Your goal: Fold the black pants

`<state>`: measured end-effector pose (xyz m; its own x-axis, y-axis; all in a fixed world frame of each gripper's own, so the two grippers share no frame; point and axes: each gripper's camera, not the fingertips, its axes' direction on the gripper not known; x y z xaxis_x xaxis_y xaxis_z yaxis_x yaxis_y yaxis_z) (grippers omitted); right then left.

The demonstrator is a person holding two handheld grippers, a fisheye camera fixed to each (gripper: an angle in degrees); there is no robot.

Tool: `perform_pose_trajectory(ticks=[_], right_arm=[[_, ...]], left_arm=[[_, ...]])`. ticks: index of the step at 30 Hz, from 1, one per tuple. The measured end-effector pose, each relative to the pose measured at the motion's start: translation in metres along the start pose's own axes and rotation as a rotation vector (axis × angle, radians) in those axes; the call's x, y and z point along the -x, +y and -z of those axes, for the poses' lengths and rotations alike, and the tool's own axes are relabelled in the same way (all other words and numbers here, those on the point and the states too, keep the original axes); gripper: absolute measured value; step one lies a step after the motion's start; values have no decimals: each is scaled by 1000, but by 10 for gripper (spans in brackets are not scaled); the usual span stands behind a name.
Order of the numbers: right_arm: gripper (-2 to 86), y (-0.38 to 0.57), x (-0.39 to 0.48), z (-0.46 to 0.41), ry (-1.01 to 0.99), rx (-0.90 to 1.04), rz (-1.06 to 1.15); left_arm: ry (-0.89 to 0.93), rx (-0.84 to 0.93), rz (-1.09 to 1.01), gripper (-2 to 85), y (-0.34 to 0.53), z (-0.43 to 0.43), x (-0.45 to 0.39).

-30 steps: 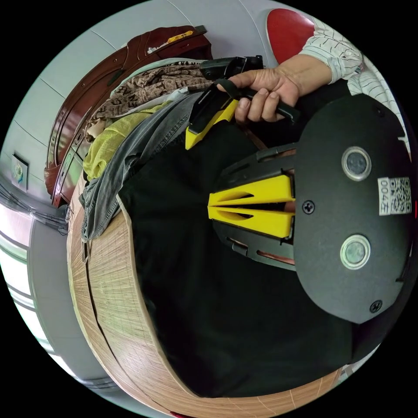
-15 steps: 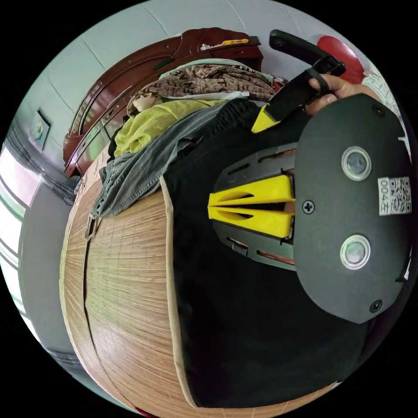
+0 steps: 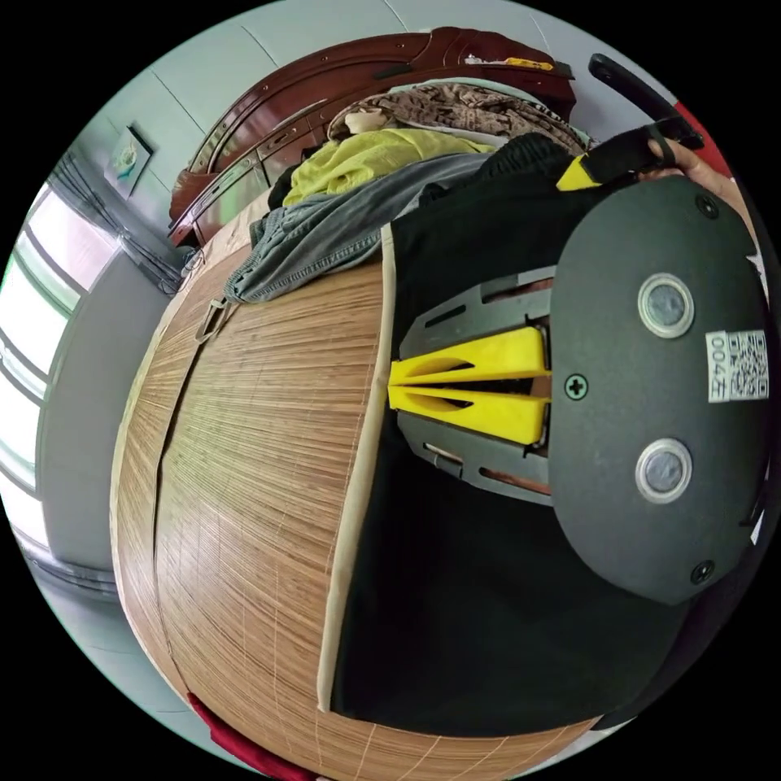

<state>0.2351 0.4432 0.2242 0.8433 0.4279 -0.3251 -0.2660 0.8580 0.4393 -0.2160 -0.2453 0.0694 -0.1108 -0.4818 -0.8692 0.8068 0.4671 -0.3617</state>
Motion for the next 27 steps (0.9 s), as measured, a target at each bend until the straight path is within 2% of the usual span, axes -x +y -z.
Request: perform_pose_trajectory(ticks=[3,4,6,9,11,14,18,27], right_arm=[[54,-4,10,4,-6,0,-12],[54,-5,15,6,-8,0,-15],[54,-7,24,9,-5,-2,-17],[54,-11,41,16,-3,2,-10],[54,-15,58,23,-3,1,2],[53,-20,82,30,14,5,27],[51,-25,124,42,45,-5,101],[46,-36,273,67,92,-11,396]], left_arm=[[-154,-71,17,1,3,14,17],[-169,-25,40,1,1,4,27],[-131,71,59,1,-1,-17,42],[-137,37,64,1,-2,-6,49],[-153,-46,37,1,5,15,46],[-90,-71,-11,1,25,27,44],[-30,73,21,1,34,-2,61],[96,53,117,1,36,11,124]])
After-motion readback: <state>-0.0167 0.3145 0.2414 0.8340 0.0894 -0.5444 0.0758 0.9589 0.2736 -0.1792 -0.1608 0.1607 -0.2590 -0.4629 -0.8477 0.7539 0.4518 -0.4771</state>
